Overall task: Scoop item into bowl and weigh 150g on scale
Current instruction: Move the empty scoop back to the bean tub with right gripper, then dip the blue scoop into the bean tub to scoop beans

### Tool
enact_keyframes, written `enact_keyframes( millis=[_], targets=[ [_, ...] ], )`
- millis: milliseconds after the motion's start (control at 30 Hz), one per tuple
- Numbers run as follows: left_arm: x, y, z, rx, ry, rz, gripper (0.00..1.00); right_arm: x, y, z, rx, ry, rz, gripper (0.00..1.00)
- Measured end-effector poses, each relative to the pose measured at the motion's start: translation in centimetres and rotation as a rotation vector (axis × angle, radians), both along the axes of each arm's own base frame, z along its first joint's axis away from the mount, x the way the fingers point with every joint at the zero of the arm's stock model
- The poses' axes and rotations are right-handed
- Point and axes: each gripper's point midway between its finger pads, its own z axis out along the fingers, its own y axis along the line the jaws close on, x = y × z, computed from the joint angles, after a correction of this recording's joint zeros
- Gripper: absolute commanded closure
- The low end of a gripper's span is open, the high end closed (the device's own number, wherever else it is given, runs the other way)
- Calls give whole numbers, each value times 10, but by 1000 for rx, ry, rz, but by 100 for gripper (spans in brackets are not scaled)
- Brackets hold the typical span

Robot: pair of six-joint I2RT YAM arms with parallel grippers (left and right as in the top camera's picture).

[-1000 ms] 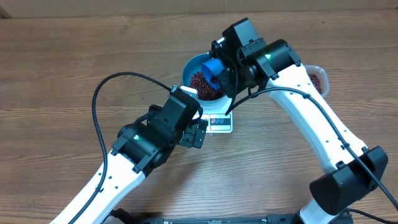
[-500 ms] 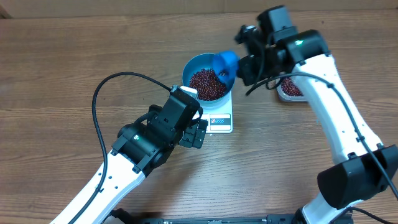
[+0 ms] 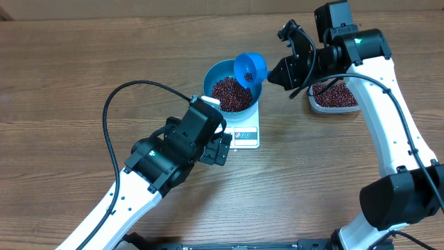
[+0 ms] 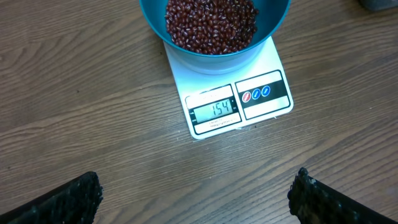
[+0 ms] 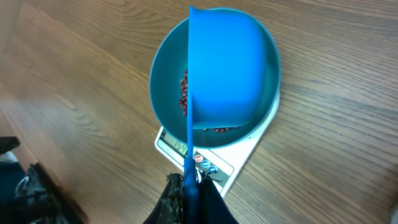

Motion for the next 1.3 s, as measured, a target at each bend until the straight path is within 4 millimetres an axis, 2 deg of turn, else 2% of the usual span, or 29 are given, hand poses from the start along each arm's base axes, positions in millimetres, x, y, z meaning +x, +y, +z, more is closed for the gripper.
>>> enact_keyframes(
  millis=[233, 367, 467, 567, 700, 767, 867, 933, 1067, 1300],
  targets=[
    [0, 0, 0, 0, 0, 0, 0, -6, 4, 1, 27, 21, 19, 96],
    [0, 0, 0, 0, 0, 0, 0, -7, -3, 14, 49, -3, 5, 96],
    [0, 0, 0, 0, 0, 0, 0, -7, -31, 32, 60, -36, -63, 96],
    [0, 0, 0, 0, 0, 0, 0, -10, -75, 42, 45, -29, -183, 96],
    [0, 0, 0, 0, 0, 0, 0, -9, -148, 28, -88, 47, -451, 96],
    [0, 0, 0, 0, 0, 0, 0, -9, -172, 22, -156, 65, -549, 96],
    [0, 0, 0, 0, 0, 0, 0, -12, -197, 15, -271, 83, -659, 96],
    [0, 0, 0, 0, 0, 0, 0, -13, -206, 13, -328, 85, -701, 96],
    [0, 0, 0, 0, 0, 0, 1, -23, -218, -6, -494, 118, -774, 96],
    [0, 0, 0, 0, 0, 0, 0, -24, -209, -10, -671, 72, -756, 96]
  ],
)
